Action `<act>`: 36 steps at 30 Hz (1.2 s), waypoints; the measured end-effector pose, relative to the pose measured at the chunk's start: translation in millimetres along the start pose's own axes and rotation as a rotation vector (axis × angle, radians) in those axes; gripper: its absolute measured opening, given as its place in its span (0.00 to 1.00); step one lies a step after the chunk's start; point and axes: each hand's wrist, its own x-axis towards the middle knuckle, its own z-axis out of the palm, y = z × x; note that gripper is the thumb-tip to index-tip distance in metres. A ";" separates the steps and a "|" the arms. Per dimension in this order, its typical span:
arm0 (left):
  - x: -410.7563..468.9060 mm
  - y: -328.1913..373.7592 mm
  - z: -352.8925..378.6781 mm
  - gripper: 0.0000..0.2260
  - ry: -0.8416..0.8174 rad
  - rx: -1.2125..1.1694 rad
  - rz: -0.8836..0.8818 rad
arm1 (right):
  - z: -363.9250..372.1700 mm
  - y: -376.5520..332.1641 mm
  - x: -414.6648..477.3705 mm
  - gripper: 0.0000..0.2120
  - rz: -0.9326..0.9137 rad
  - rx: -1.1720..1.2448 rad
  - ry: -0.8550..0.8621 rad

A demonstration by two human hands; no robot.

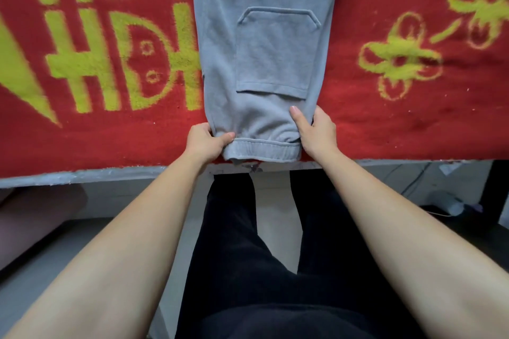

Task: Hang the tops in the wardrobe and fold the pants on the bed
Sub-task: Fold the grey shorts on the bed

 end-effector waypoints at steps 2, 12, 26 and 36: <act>-8.8 -8.3 2.0 0.07 -0.059 -0.019 -0.046 | -3.3 10.5 -6.3 0.18 0.010 -0.048 -0.052; -20.7 6.7 5.4 0.22 0.012 0.222 -0.153 | -34.2 -5.1 -0.5 0.28 0.037 -0.079 0.096; 93.4 269.3 -9.9 0.21 0.274 0.308 0.572 | -114.5 -254.3 199.8 0.13 -0.348 0.042 0.470; 107.7 285.5 -8.6 0.02 0.096 0.031 0.613 | -130.2 -300.6 257.5 0.09 -0.042 0.146 0.493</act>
